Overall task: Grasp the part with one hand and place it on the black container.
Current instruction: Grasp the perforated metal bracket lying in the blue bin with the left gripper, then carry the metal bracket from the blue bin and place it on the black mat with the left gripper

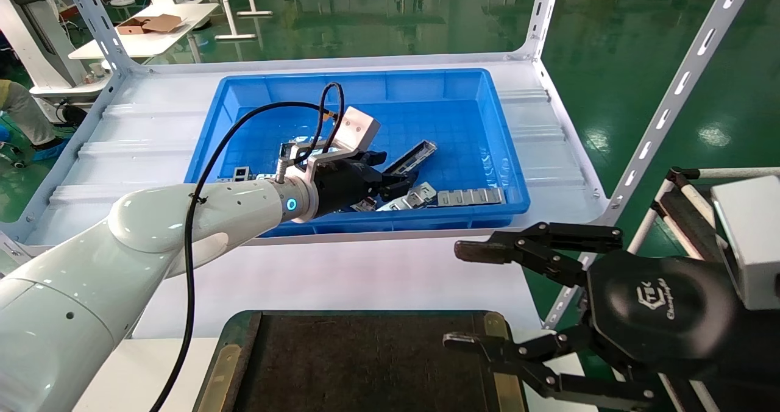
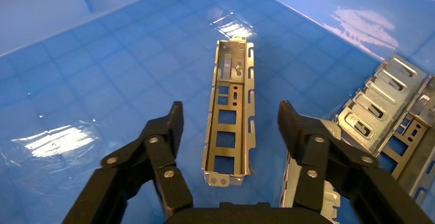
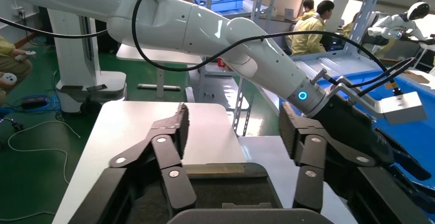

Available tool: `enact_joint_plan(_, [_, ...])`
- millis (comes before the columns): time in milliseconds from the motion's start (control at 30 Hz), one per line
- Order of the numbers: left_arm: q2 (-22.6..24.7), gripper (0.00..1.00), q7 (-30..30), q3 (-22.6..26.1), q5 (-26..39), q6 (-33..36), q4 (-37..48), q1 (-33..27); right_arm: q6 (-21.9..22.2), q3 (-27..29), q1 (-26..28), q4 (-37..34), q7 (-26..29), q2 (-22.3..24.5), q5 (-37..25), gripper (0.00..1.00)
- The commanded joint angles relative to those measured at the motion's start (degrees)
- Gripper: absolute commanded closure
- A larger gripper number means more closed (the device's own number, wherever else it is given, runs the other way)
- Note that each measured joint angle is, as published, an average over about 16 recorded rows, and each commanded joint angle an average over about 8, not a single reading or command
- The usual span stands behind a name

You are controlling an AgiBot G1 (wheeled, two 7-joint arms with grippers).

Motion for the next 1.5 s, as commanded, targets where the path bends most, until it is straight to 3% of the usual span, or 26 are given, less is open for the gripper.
enact_joint_plan(33, [0.0,1.0,-0.03,0.69,-0.62,-0.35,0.04,0.02,0.0,0.0,0.0,0.0,0.0,0.0,0.0,1.0])
enact_joint_plan(500, [-0.13,1.0,0.56,4.49,-5.3,-1.99,0.93,-0.4,0.0,0.0,0.0,0.0,0.0,0.0,0.0,1.0])
enact_joint_plan(767, [-0.9,1.0,3.68,3.91,-8.73,-0.54,0.71,-1.08,0.0,-0.01,0.0,0.0,0.0,0.0,0.0,1.0])
enact_joint_plan(1167, [-5.74,1.0,14.06,-2.02,-15.77,10.34,-1.36,-2.5,0.0,-0.01,0.0,0.0,0.0,0.0,0.01,1.0])
enact_joint_plan(1500, [-12.75,1.0,17.31,-5.08,-20.48,21.88,-7.25,-1.53,0.0,-0.01,0.0,0.0,-0.01,0.0,0.01,1.0])
